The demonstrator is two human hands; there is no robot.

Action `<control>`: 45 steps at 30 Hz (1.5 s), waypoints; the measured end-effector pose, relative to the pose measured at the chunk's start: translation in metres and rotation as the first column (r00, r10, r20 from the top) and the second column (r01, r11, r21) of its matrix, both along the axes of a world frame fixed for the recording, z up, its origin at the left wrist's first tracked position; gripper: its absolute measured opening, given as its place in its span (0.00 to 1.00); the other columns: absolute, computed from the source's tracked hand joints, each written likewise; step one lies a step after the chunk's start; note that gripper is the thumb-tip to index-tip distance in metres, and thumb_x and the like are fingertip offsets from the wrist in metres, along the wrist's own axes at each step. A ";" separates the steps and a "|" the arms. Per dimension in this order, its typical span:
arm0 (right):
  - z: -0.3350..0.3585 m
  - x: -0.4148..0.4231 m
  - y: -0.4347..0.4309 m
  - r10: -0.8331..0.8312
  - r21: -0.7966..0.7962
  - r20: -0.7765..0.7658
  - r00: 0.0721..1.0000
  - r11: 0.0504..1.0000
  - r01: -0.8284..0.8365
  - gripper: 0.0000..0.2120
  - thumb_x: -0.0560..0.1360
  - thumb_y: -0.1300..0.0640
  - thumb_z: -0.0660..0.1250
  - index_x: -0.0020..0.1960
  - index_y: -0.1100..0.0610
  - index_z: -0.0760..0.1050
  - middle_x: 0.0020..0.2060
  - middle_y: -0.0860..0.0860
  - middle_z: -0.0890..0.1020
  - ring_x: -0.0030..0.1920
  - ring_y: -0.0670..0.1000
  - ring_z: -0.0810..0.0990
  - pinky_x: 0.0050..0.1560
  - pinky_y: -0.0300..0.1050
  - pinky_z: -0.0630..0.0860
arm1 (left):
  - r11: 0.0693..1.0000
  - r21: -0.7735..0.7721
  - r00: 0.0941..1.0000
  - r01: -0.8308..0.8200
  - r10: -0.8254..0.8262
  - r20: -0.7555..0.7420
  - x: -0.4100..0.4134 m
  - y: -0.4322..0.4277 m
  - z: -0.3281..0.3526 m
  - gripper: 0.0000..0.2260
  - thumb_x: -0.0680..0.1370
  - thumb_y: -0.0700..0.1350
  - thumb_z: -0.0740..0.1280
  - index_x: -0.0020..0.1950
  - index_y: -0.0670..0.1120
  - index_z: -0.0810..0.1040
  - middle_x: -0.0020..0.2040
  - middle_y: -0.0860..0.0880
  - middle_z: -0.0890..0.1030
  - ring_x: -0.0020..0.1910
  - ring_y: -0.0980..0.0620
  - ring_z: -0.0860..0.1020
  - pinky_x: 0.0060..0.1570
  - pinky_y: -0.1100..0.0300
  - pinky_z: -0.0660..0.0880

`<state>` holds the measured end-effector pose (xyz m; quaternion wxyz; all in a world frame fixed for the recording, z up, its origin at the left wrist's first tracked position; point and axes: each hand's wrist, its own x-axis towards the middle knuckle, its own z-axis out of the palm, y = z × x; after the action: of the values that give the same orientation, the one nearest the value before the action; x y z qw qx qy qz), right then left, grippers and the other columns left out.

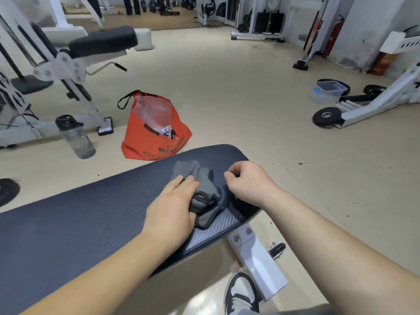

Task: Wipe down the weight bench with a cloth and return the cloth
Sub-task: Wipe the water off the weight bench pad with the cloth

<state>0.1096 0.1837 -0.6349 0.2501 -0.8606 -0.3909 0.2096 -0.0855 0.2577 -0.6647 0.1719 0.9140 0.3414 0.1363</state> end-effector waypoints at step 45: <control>0.018 -0.034 -0.006 0.025 -0.099 0.227 0.973 0.995 -0.002 0.30 0.72 0.41 0.72 0.72 0.45 0.72 0.68 0.55 0.72 0.72 0.61 0.68 0.73 0.56 0.68 | 0.830 -0.476 0.882 -0.291 0.426 0.202 -0.095 0.039 0.031 0.07 0.78 0.46 0.71 0.55 0.49 0.83 0.45 0.51 0.85 0.45 0.53 0.83 0.54 0.52 0.81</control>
<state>0.0757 0.1777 -0.6174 0.1596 -0.8876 -0.4120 0.1299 -0.1808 0.2971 -0.6334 0.3909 0.7396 0.5000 0.2240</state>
